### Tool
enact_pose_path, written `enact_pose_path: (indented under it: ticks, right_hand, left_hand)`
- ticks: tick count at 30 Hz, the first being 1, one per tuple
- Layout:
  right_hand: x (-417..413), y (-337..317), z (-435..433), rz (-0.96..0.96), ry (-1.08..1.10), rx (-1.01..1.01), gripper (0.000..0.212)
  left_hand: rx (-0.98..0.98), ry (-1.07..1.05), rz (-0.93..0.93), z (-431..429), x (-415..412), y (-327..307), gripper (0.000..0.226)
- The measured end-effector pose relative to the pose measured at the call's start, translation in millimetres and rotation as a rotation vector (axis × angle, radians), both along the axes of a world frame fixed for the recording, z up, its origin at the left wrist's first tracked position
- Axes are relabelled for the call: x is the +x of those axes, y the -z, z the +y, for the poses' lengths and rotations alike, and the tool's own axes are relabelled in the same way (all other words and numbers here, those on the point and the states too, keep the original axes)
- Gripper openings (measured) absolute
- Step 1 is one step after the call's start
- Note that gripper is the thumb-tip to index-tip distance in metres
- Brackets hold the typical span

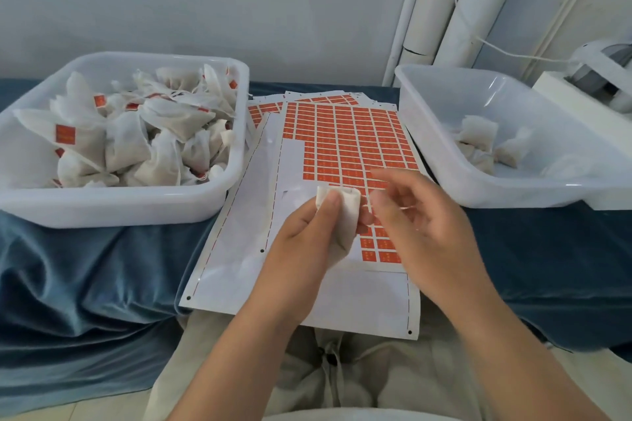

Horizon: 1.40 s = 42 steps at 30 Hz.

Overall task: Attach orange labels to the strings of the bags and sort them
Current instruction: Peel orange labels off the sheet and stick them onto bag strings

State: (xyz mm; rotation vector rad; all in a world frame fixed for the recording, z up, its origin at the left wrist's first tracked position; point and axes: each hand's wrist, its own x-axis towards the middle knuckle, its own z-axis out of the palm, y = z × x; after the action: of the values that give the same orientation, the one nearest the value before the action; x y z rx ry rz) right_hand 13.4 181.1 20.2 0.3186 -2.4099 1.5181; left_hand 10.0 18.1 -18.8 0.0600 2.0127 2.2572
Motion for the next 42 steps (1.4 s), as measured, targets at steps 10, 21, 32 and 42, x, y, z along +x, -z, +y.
enact_pose_path:
  ticks: [10, 21, 32, 42]
  right_hand:
    - [-5.8, -4.0, 11.1, -0.224, -0.166, -0.101, 0.007]
    - [-6.2, -4.8, 11.0, -0.273, -0.246, 0.075, 0.001]
    - [-13.0, -2.0, 27.1, -0.724, -0.506, -0.509, 0.033]
    - [-9.9, 4.1, 14.1, -0.703, -0.722, -1.374, 0.030]
  left_hand:
    - [0.132, 0.188, -0.085, -11.9, -6.1, -1.7, 0.062]
    - [-0.122, 0.177, 0.178, -17.2, -5.1, -4.3, 0.032]
    - [-0.299, 0.182, 0.350, -16.7, -4.2, -4.4, 0.014]
    - [-0.489, 0.133, 0.539, -16.6, -3.1, -7.5, 0.037]
